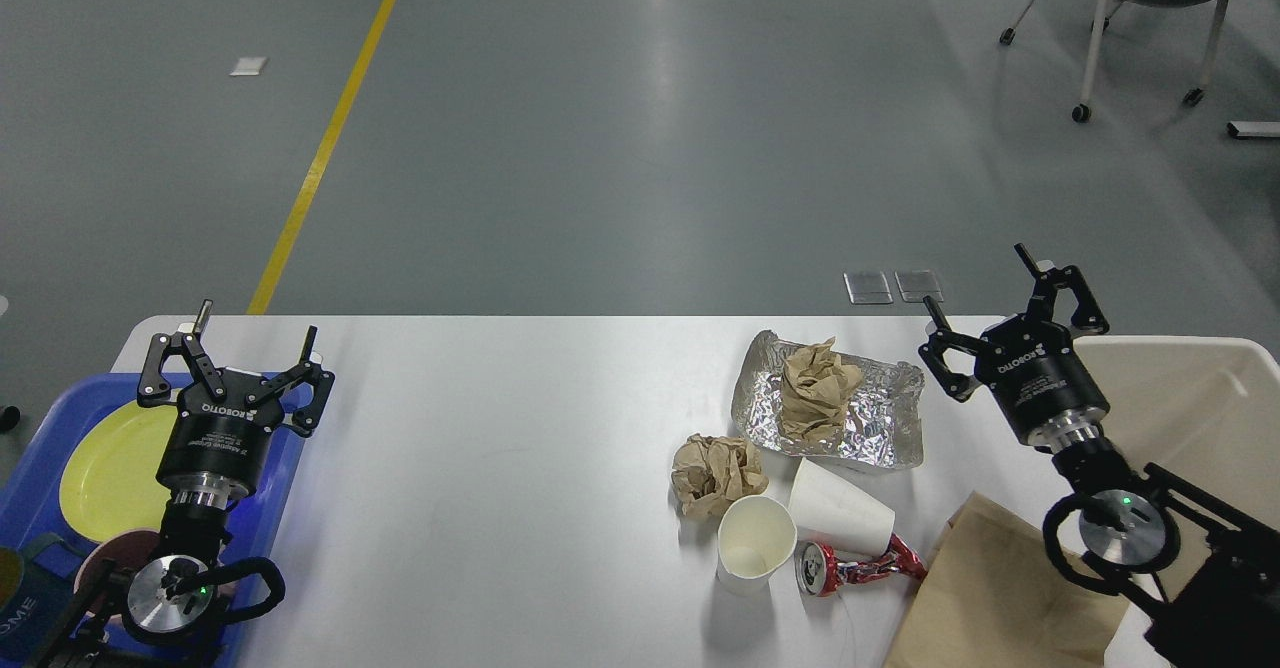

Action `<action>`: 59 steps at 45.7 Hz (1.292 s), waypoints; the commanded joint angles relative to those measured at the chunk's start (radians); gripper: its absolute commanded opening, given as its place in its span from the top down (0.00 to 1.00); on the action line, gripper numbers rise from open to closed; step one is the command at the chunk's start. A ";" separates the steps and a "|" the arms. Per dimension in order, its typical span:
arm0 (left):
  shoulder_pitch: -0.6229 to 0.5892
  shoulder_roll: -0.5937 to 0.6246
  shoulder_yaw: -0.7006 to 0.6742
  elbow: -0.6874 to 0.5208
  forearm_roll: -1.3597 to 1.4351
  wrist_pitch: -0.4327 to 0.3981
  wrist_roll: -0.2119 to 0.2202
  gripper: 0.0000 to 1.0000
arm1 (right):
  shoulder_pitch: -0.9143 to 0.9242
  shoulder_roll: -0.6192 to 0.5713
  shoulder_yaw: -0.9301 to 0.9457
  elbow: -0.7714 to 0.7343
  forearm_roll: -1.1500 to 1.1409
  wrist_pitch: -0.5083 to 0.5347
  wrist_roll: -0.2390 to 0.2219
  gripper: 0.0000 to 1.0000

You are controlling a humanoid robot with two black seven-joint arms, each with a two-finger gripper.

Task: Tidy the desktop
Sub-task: 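Lift the right gripper out of the bin toward the table, then swing the right gripper up and down to the brown paper bag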

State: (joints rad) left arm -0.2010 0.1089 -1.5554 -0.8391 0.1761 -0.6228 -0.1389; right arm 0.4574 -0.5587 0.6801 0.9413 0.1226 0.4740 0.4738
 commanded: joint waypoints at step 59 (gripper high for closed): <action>0.000 0.000 0.000 0.000 -0.001 0.000 -0.001 0.04 | 2.103 0.310 -2.028 0.709 -0.001 0.275 -0.558 0.00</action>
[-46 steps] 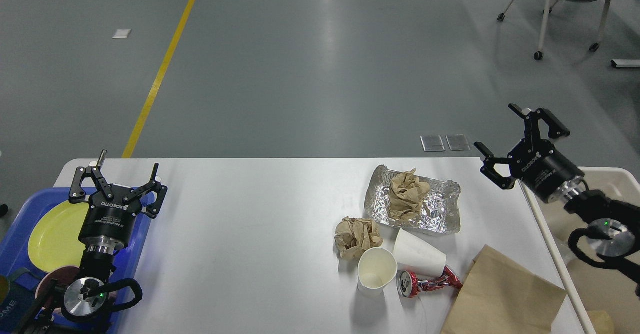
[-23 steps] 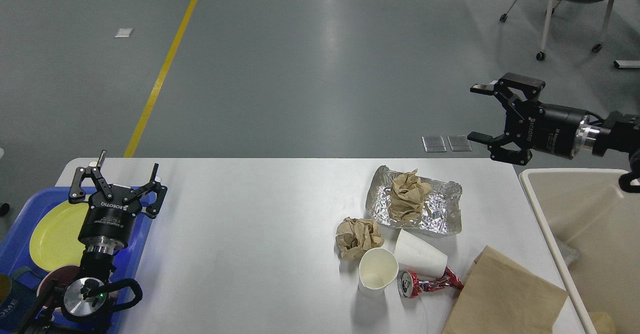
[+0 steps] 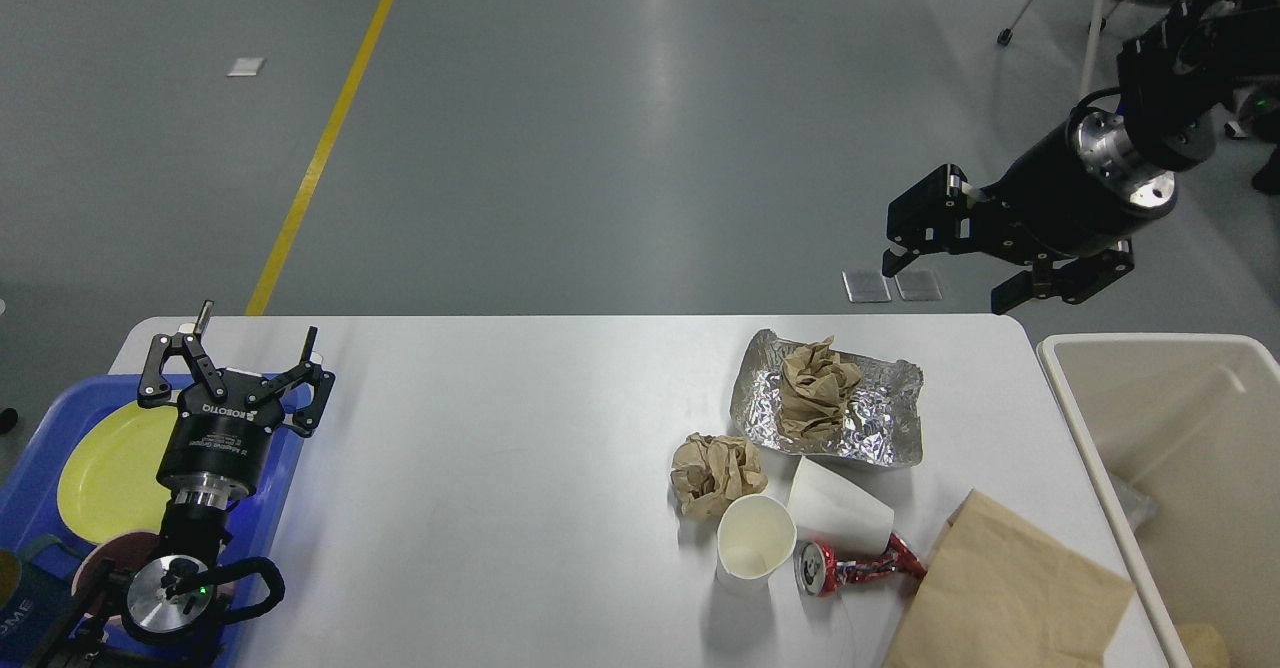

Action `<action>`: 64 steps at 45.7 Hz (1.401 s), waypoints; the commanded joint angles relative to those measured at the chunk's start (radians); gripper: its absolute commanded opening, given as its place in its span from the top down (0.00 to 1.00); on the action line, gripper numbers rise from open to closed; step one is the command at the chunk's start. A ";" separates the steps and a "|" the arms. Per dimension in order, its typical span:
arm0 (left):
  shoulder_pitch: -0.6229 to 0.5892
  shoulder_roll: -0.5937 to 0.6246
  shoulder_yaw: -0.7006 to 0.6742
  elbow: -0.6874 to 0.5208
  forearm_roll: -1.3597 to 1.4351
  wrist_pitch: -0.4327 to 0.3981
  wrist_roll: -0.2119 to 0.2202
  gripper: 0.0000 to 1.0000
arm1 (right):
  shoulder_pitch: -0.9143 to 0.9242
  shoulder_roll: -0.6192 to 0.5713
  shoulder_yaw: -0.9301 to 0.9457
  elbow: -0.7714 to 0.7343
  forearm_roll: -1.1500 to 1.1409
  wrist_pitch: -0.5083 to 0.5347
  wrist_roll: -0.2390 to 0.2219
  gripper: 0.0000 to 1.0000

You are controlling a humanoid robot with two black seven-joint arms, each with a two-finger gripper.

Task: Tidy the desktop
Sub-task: 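Swing the right gripper up and down to the brown paper bag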

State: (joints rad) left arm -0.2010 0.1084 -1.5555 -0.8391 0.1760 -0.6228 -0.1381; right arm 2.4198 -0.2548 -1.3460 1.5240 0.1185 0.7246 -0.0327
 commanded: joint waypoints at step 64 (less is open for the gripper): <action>0.000 0.000 0.000 0.000 0.000 0.000 0.000 0.04 | -0.708 -0.397 -0.047 0.156 -0.226 -0.610 -0.050 0.06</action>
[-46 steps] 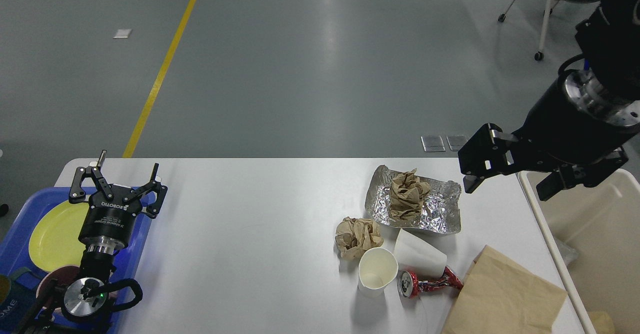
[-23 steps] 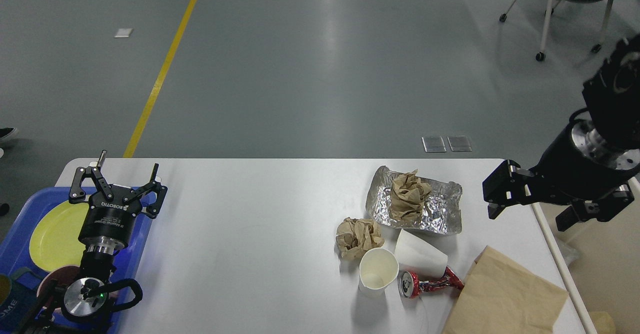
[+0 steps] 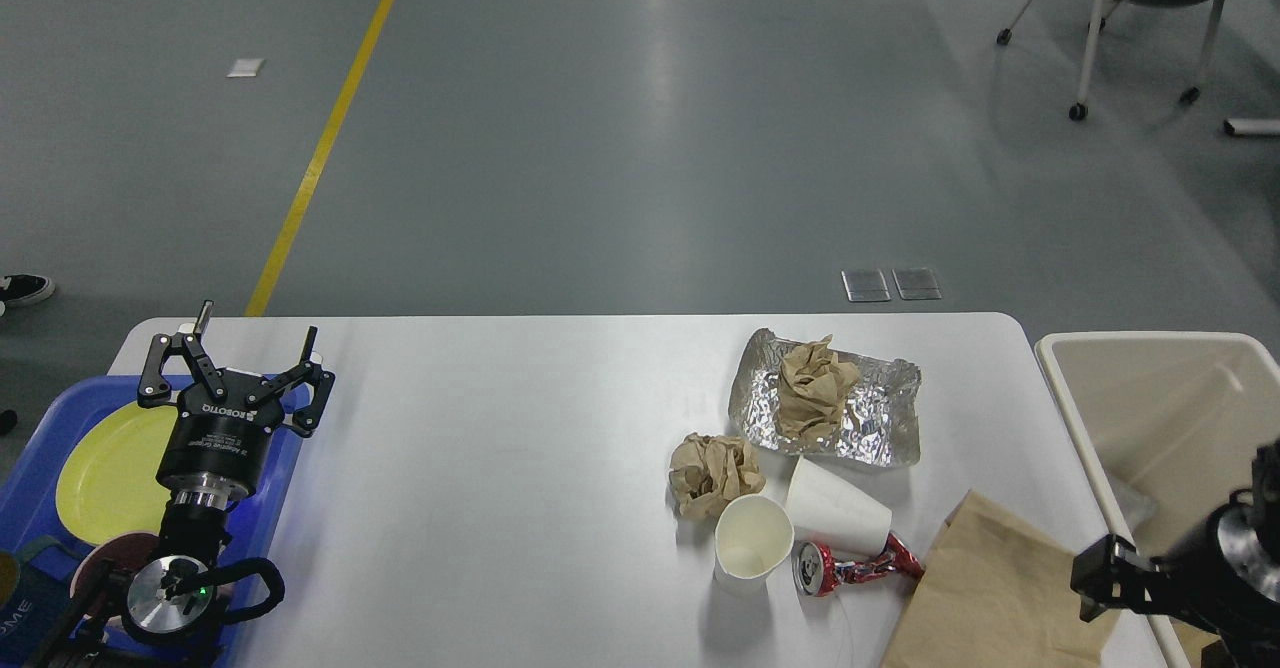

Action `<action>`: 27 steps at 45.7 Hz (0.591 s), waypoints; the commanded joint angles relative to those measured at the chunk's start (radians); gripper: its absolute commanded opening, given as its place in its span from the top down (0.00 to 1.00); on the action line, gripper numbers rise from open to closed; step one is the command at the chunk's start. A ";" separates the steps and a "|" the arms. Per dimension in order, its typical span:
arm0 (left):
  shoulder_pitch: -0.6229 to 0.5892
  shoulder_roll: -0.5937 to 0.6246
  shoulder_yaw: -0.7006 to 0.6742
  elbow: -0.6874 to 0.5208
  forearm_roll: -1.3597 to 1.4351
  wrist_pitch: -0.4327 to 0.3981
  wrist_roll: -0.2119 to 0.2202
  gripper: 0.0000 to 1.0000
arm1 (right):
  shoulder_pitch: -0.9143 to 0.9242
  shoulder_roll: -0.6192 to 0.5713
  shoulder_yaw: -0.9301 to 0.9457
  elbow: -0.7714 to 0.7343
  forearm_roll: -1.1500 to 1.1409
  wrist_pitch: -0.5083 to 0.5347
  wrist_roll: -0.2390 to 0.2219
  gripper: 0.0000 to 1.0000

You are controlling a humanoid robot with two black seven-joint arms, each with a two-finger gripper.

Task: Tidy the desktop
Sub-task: 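Swing the right gripper up and down to the brown paper bag, then grasp the brown paper bag with the right gripper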

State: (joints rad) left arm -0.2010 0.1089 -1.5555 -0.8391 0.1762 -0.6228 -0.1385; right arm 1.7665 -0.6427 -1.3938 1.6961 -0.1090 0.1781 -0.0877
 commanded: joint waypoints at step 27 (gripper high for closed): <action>0.000 0.000 0.000 0.000 0.000 0.000 0.000 0.04 | -0.323 0.015 0.134 -0.167 0.069 -0.152 0.106 0.14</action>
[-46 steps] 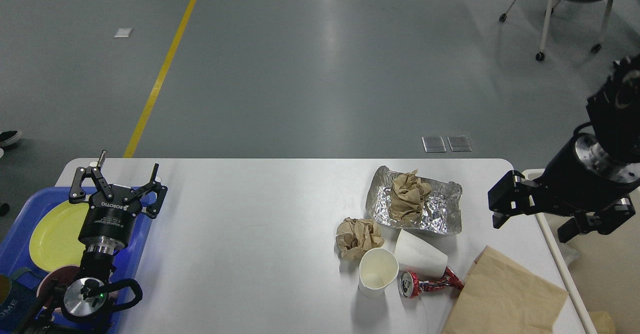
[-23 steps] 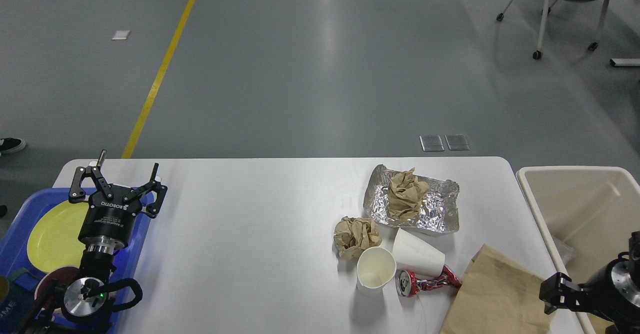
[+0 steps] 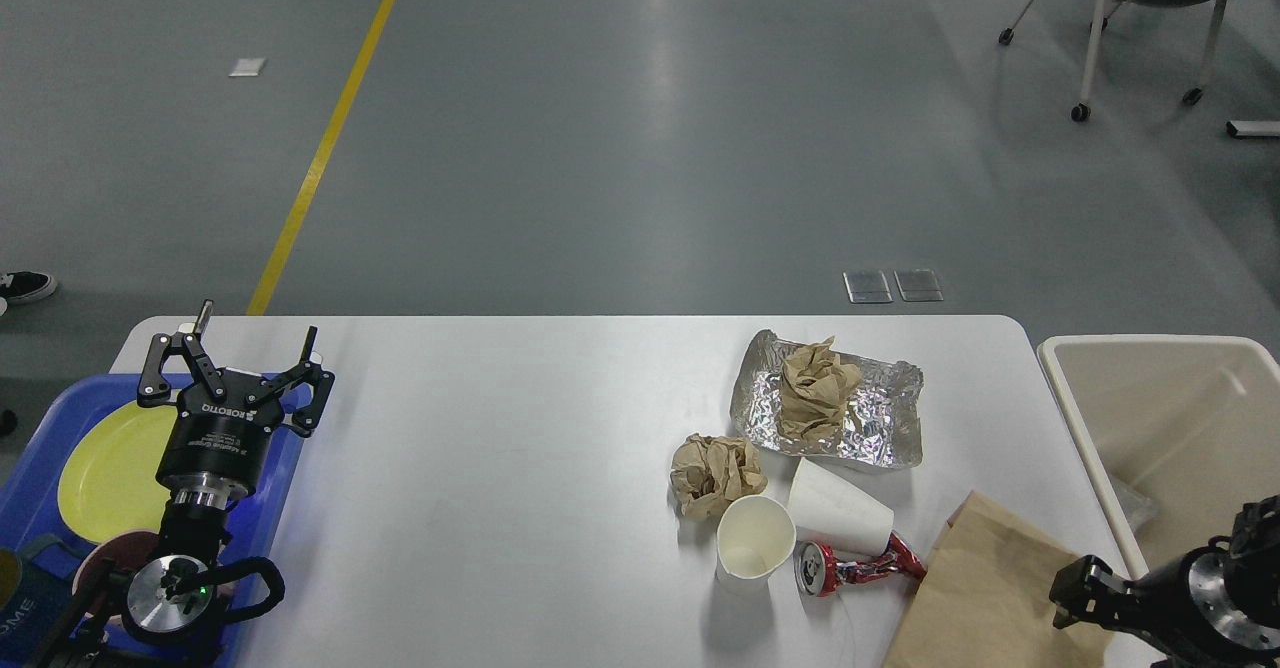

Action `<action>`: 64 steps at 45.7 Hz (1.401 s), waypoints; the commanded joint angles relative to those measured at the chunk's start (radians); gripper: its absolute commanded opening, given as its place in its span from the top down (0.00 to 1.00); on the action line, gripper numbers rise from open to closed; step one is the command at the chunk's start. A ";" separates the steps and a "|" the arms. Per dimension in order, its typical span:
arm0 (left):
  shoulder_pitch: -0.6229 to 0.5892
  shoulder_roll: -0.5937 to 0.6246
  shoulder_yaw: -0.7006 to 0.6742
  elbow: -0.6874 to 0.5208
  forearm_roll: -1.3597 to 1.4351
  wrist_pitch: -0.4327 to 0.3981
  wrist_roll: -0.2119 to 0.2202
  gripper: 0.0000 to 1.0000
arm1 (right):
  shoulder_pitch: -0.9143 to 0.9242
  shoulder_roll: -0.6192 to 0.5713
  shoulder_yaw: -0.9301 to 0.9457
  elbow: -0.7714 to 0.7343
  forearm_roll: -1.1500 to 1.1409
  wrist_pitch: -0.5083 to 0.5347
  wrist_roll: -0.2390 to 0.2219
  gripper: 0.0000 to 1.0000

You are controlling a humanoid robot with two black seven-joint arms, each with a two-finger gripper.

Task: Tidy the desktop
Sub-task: 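Grasp the brown paper bag with the right gripper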

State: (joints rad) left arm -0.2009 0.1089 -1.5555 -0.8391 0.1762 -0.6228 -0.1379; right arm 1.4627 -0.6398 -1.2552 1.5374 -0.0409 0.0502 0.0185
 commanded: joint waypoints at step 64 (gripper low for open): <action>0.000 0.000 0.000 0.000 0.000 0.000 0.000 0.04 | -0.196 0.095 0.108 -0.145 0.125 -0.032 -0.009 1.00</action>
State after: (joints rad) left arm -0.2009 0.1089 -1.5555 -0.8391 0.1762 -0.6228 -0.1380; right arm 1.2475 -0.5225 -1.1452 1.3798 0.0814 -0.0047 0.0075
